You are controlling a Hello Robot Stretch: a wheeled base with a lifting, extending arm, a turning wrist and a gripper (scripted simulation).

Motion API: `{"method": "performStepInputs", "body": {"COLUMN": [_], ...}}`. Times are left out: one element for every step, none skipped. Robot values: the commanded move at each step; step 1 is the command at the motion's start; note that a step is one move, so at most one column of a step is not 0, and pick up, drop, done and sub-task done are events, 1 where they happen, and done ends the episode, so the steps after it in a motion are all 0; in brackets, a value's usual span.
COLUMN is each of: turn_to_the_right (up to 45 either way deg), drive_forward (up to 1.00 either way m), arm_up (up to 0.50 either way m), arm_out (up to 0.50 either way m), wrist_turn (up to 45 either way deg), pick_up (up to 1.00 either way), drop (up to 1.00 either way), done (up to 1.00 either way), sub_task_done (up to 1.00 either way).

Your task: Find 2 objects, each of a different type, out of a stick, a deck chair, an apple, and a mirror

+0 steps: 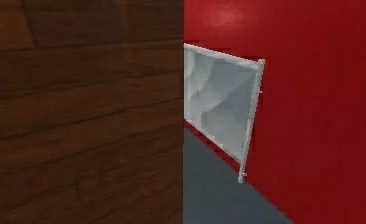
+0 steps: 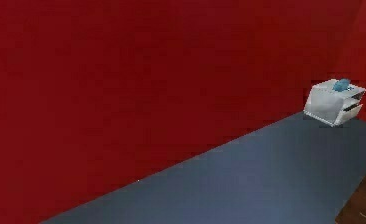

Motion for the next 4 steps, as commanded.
{"method": "performStepInputs", "body": {"turn_to_the_right": [45.0, 45.0, 45.0, 12.0], "drive_forward": [0.00, 0.00, 0.00, 0.00], "arm_up": [0.00, 0.00, 0.00, 0.00], "arm_out": [0.00, 0.00, 0.00, 0.00], "wrist_turn": [0.0, 0.0, 0.0, 0.0], "pick_up": [0.00, 0.00, 0.00, 0.00], "drop": [0.00, 0.00, 0.00, 0.00], "done": [0.00, 0.00, 0.00, 0.00], "sub_task_done": [0.00, 0.00, 0.00, 0.00]}}
